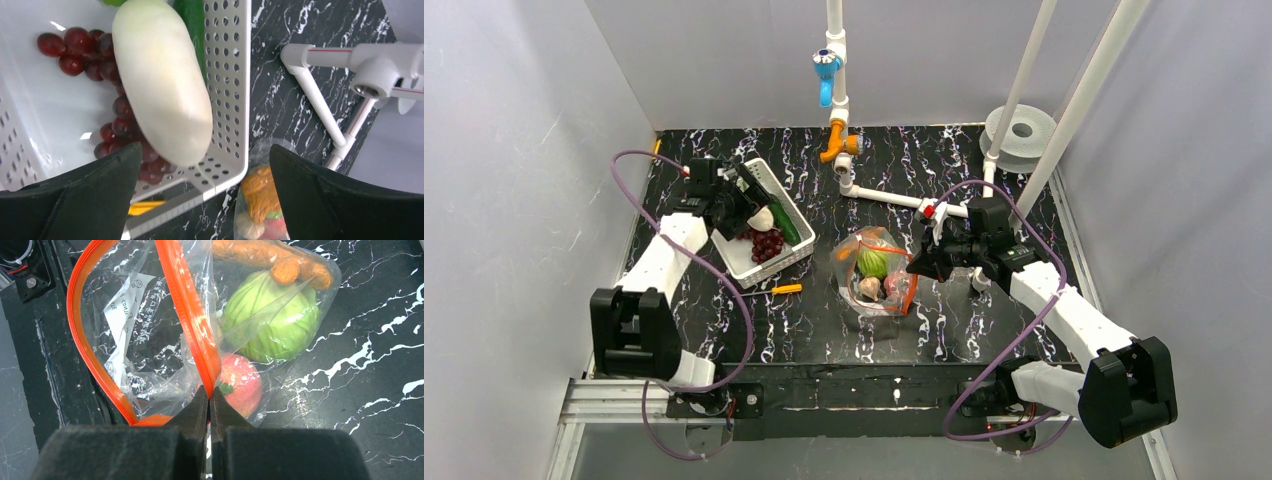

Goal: Open the zip-top bag and remove the fake food
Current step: Place the fake vegetable in the bin, then pick up the fake vegetable from the zipper food storage bag.

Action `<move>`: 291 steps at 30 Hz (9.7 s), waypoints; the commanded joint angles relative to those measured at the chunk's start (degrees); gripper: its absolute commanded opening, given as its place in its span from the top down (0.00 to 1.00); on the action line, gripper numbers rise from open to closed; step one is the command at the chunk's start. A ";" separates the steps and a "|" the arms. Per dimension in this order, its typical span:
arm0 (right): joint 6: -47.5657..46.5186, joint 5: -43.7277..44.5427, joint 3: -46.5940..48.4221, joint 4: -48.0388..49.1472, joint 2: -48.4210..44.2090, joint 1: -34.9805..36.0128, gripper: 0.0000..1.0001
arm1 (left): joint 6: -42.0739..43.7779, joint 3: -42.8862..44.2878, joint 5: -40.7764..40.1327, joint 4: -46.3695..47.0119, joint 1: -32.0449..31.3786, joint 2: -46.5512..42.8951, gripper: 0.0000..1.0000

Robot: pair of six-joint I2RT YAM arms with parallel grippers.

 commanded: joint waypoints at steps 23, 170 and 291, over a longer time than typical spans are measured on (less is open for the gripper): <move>-0.06 -3.28 -0.18 1.16 0.01 -0.33 0.99 | -6.81 -26.96 25.04 17.18 -12.58 -40.51 0.00; 5.06 -1.11 -2.81 7.01 2.31 4.41 0.99 | 9.26 -9.19 -34.25 22.19 -49.83 9.61 0.38; 3.34 0.77 -2.12 5.60 5.04 4.96 0.99 | -13.17 -27.69 10.72 46.29 -32.89 5.48 0.78</move>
